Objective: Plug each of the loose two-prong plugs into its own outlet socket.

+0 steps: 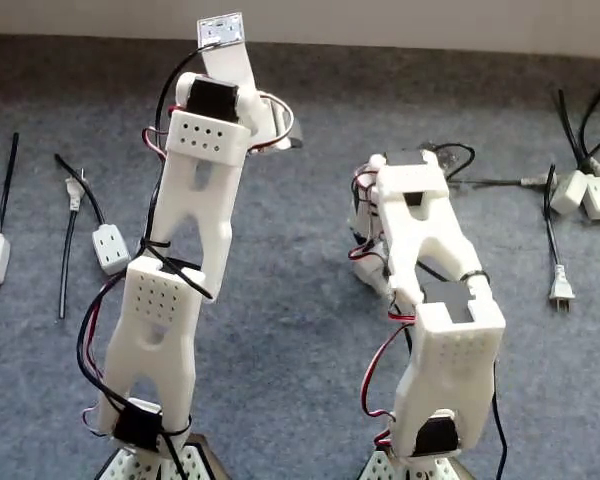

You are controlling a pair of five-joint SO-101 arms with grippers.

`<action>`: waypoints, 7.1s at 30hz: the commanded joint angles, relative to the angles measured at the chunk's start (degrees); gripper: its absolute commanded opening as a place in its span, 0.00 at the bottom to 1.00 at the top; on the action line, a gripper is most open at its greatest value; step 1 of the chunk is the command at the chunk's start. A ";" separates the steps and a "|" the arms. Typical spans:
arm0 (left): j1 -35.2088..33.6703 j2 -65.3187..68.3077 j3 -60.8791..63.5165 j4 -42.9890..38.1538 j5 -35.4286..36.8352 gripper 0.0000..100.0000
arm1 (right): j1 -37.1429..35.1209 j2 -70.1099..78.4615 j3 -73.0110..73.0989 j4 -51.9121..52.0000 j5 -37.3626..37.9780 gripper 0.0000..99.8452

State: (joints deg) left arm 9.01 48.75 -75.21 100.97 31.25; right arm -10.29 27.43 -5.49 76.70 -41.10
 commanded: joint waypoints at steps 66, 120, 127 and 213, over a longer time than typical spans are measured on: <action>0.40 7.78 -0.75 -3.43 0.53 0.30 | 41.01 38.55 -86.73 -3.65 35.43 0.27; -0.04 7.87 -0.31 -3.52 0.53 0.30 | 26.95 12.44 -80.22 24.48 35.08 0.14; -1.80 7.87 -0.31 -4.66 0.44 0.30 | 15.60 4.35 -67.30 24.48 32.70 0.14; -2.77 13.14 -4.97 -7.47 0.53 0.30 | 9.89 -40.84 28.00 -6.46 45.01 0.31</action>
State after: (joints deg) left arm 6.46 62.64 -78.37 93.41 31.25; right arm -14.42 -11.34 31.25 67.12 -0.04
